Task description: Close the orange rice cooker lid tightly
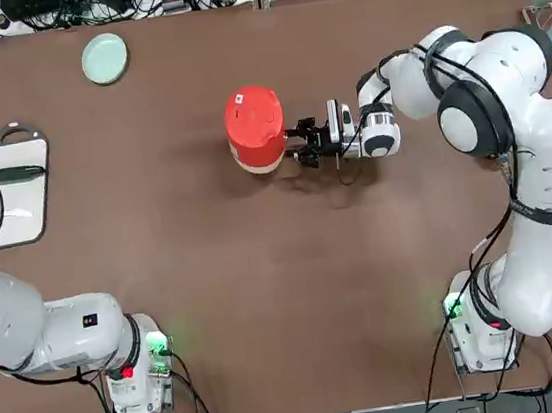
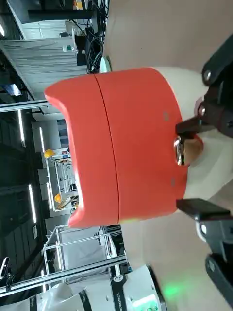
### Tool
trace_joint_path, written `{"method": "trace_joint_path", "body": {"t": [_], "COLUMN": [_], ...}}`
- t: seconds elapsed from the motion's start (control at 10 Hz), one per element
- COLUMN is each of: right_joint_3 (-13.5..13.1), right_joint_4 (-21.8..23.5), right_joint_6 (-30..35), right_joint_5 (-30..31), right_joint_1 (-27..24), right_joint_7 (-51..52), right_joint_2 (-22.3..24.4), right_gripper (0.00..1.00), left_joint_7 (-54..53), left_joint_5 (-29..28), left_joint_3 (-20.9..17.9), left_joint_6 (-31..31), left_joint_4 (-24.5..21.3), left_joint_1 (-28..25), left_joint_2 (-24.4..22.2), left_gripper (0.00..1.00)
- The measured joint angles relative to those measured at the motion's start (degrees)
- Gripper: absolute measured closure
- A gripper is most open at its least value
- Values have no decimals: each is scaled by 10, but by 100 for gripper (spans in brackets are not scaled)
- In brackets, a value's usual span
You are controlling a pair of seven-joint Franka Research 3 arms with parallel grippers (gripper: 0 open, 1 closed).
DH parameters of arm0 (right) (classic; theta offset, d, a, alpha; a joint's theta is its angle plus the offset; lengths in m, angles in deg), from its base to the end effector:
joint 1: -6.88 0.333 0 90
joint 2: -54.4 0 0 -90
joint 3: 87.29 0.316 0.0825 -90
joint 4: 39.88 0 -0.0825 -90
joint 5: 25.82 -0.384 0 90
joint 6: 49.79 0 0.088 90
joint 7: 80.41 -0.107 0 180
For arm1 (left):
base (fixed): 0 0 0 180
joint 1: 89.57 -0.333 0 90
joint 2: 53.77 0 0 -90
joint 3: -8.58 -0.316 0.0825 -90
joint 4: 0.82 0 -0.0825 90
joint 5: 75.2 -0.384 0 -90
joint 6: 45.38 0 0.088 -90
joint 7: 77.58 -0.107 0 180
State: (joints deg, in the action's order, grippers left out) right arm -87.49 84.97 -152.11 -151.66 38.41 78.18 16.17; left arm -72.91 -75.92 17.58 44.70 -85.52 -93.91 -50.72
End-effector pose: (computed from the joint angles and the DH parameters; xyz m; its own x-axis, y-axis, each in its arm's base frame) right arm 0.4172 0.3352 0.0972 0.1370 0.0243 0.9903 0.9847 -0.1124 -0.1335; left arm 0.5702 -0.0425 0.6387 0.9991 0.0008 0.0415 0.0008 -1.0000 -0.0009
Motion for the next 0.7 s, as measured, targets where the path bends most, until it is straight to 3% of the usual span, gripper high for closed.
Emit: {"method": "trace_joint_path", "body": {"t": [0.7], "right_joint_3": [-1], "right_joint_4": [-15], "right_joint_6": [1], "right_joint_5": [-3], "right_joint_1": [2], "right_joint_7": [2], "right_joint_2": [-12], "right_gripper": [60], "left_joint_7": [0], "left_joint_5": [0], "left_joint_3": [0], "left_joint_6": [0], "left_joint_4": [1], "left_joint_1": [0], "left_joint_2": [0], "left_gripper": [0]}}
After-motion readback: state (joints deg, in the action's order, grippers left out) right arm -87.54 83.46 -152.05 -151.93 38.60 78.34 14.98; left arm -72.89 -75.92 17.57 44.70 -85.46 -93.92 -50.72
